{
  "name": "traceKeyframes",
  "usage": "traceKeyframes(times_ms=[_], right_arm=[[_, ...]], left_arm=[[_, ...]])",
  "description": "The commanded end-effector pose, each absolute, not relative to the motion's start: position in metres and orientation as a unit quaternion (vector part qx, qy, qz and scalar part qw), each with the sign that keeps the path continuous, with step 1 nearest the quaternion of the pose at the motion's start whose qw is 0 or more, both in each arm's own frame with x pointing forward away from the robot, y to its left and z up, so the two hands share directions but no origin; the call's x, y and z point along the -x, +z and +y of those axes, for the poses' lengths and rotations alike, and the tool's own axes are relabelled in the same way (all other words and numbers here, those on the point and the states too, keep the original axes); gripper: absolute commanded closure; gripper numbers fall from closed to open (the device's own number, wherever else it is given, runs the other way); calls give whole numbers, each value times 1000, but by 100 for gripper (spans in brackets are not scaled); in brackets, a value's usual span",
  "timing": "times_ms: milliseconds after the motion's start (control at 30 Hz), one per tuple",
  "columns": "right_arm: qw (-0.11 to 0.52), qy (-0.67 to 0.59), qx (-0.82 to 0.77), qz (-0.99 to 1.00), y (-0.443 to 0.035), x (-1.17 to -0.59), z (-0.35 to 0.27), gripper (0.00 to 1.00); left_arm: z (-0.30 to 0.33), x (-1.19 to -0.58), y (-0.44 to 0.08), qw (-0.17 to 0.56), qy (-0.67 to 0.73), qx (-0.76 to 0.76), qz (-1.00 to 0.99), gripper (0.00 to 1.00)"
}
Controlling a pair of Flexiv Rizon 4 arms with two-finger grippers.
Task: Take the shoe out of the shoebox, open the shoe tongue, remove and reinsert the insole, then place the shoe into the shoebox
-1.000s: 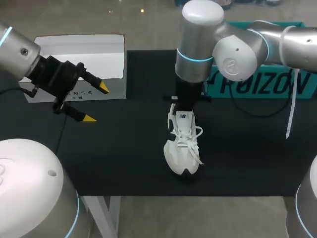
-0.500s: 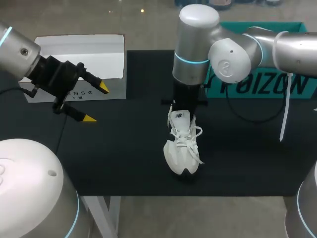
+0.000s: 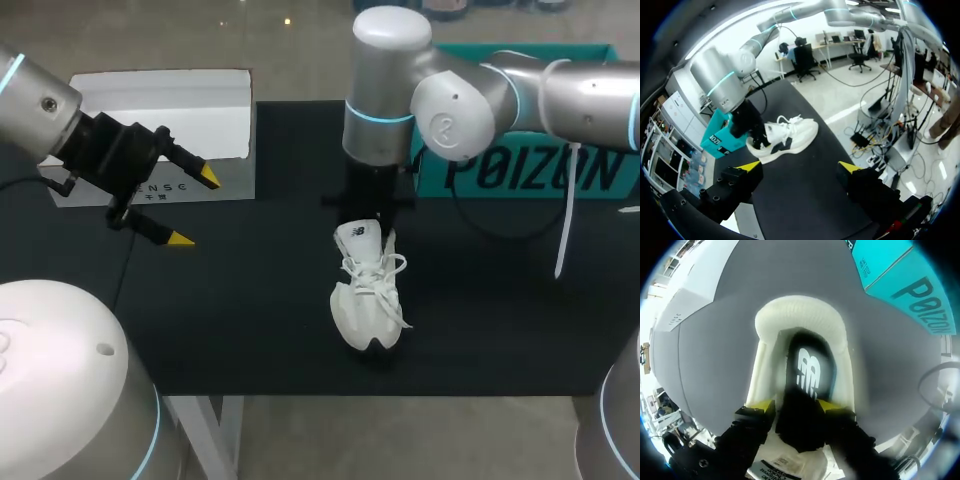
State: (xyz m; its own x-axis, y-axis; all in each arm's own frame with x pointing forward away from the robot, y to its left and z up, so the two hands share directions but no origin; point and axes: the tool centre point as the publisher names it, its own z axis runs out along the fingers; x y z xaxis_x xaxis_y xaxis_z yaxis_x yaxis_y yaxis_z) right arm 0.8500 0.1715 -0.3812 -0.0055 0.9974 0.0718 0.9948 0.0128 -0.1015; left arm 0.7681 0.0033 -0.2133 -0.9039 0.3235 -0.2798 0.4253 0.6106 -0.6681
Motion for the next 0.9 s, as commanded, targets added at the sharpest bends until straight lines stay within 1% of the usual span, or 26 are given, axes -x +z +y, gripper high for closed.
traceKeyframes(times_ms=[33, 67, 167, 200, 233, 400, 667, 900], right_arm=[[52, 5, 703, -710, -367, -844, 168, 35], [51, 5, 703, -710, -366, -843, 168, 31], [44, 6, 701, -712, -361, -840, 167, 24], [42, 5, 701, -712, -360, -839, 167, 19], [41, 5, 700, -712, -358, -838, 166, 16], [33, 1, 698, -715, -351, -837, 166, 7], [26, -7, 695, -718, -341, -834, 169, 0], [14, -15, 689, -724, -328, -836, 173, 0]], left_arm=[[3, -768, -213, 65, -387, -209, 896, 0], [3, -768, -213, 65, -387, -209, 896, 0], [3, -768, -213, 65, -387, -209, 896, 0], [3, -768, -213, 65, -387, -209, 896, 0], [3, -768, -213, 65, -387, -209, 896, 0], [3, -768, -213, 65, -387, -209, 896, 0], [3, -768, -213, 65, -387, -209, 896, 0], [3, -768, -213, 65, -387, -209, 896, 0]])
